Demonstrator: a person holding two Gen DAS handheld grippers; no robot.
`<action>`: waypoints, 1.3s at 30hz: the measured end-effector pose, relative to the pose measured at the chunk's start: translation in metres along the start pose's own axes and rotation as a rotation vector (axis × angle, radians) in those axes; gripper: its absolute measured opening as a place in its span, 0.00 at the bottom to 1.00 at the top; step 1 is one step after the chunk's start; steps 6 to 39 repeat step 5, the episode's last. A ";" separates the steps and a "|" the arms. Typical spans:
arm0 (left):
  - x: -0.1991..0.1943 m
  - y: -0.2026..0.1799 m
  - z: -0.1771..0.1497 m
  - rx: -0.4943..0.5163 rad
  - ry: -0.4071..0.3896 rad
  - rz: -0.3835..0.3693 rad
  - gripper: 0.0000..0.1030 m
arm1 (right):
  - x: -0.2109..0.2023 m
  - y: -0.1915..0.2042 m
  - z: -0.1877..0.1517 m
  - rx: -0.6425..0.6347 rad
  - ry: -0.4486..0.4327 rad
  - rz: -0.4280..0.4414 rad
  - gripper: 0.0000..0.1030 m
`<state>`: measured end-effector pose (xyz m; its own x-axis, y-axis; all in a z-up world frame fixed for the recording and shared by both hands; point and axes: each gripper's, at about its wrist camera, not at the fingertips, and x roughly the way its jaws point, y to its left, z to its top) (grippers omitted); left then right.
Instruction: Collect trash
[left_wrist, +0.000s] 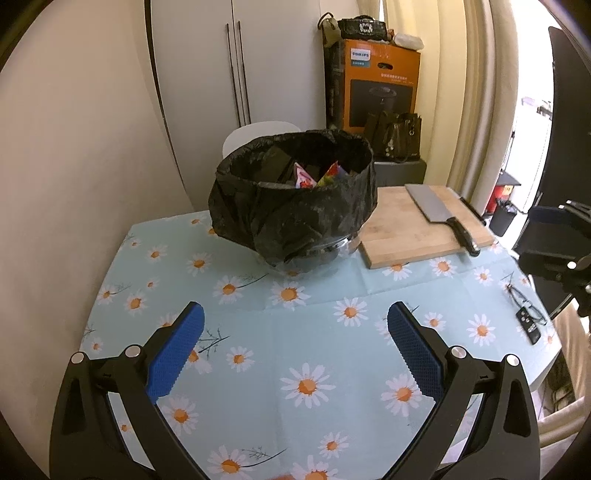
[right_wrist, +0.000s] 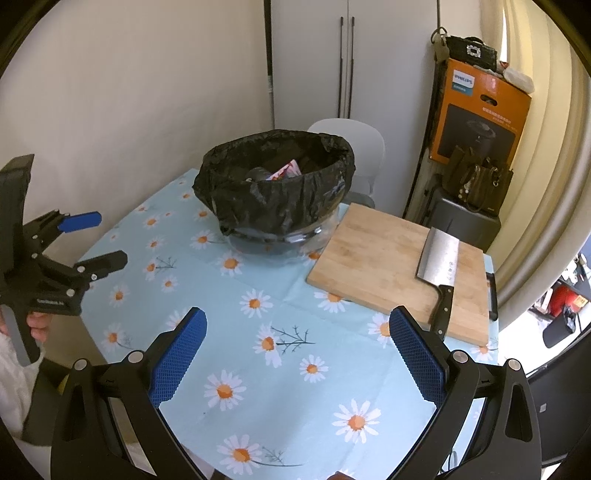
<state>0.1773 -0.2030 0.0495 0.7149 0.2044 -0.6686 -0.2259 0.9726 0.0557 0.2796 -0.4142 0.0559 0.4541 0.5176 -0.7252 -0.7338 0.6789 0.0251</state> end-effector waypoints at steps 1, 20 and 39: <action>-0.001 0.000 0.001 0.003 -0.003 0.002 0.94 | 0.000 0.000 0.000 0.000 -0.002 -0.003 0.92; -0.002 -0.001 0.003 0.023 -0.004 0.013 0.94 | -0.001 -0.002 0.002 0.001 -0.008 0.013 0.92; -0.002 -0.001 0.003 0.023 -0.004 0.013 0.94 | -0.001 -0.002 0.002 0.001 -0.008 0.013 0.92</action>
